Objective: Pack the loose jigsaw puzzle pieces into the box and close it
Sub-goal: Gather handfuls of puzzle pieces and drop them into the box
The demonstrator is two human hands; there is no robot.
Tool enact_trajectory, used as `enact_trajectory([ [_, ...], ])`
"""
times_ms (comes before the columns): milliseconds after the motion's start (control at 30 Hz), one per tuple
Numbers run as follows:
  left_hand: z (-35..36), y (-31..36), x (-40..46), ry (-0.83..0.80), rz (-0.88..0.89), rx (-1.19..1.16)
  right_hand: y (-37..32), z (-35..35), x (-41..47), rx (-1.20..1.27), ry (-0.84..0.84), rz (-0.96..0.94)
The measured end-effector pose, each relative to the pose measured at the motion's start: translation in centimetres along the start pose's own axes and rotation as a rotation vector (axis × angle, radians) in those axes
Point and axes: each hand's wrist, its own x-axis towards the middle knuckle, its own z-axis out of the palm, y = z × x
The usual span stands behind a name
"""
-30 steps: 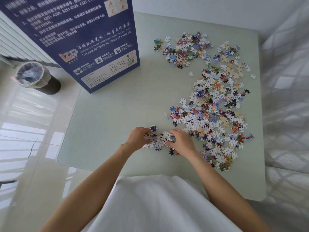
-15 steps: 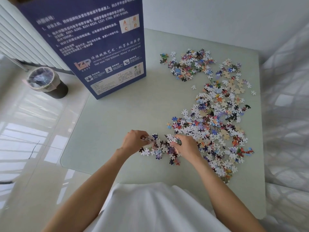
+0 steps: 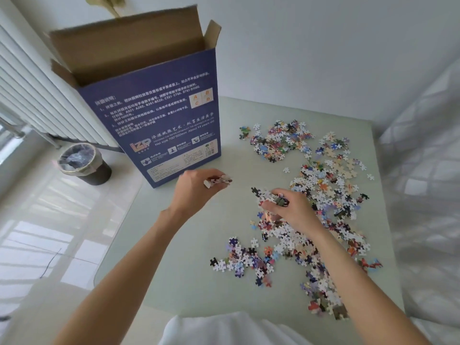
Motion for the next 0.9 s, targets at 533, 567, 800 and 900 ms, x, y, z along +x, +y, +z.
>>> enact_trajectory([
  [533, -18.7, 2.2, 12.4, 0.534, 0.069, 0.311, -22.3, -5.8, 11.1, 0.275, -0.003, -0.464],
  [567, -19.2, 1.5, 13.0, 0.522, 0.035, 0.325, -23.8, -5.7, 12.5, 0.269, 0.017, -0.484],
  [800, -20.1, -1.0, 13.7, 0.375, -0.136, 0.385, -30.5, -2.8, 18.3, -0.084, 0.010, -0.716],
  [900, -20.4, -1.8, 13.8, 0.314, -0.166, 0.356, -31.5, -1.2, 19.5, -0.573, -0.044, -0.852],
])
